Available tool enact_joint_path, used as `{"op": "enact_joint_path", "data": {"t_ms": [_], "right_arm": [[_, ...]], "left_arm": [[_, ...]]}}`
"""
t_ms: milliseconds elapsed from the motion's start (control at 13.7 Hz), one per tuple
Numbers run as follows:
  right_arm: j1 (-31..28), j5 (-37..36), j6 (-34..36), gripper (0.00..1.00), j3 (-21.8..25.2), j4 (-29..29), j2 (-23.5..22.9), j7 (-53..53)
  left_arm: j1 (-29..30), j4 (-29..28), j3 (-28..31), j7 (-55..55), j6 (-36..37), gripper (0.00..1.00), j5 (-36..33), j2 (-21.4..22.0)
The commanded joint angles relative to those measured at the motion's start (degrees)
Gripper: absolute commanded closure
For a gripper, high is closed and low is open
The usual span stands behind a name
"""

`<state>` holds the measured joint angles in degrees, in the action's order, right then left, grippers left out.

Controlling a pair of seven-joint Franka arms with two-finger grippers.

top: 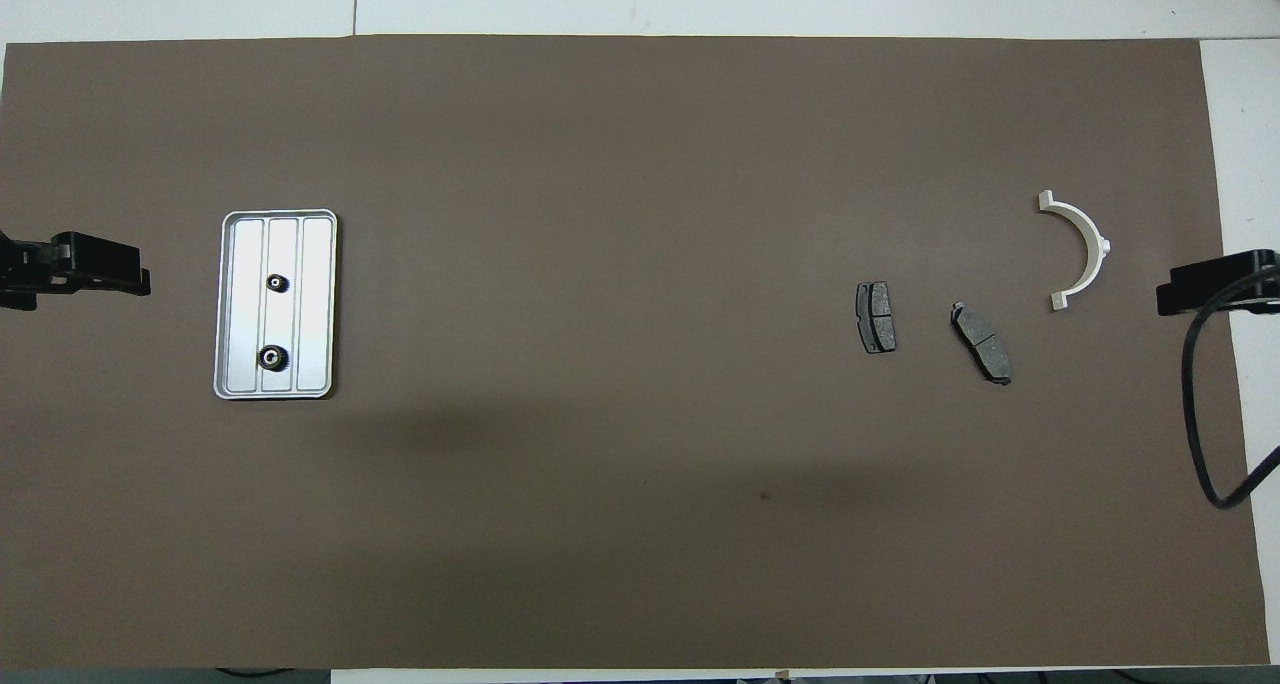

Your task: Pick bearing gear from pile to tray

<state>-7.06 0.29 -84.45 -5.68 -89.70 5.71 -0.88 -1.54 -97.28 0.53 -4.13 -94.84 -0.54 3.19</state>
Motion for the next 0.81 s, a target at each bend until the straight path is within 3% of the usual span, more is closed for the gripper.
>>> {"op": "enact_joint_path", "data": {"t_ms": [0,293,732], "right_arm": [[-0.06,1.03,-0.97,0.00,-0.12,-0.65,0.70,1.24],[4.33,0.06,-0.97,0.00,0.50,-0.65,0.62,0.71],[3.89,0.15,-1.59,0.00,0.59,-0.56,0.35,0.71]], "left_arm": [[-0.48,-0.55,0.35,0.26,0.62,0.00,-0.78,1.12],[-0.48,-0.55,0.35,0.26,0.70,0.00,-0.78,1.12],[-0.48,-0.55,0.35,0.26,0.62,0.00,-0.78,1.12]]}}
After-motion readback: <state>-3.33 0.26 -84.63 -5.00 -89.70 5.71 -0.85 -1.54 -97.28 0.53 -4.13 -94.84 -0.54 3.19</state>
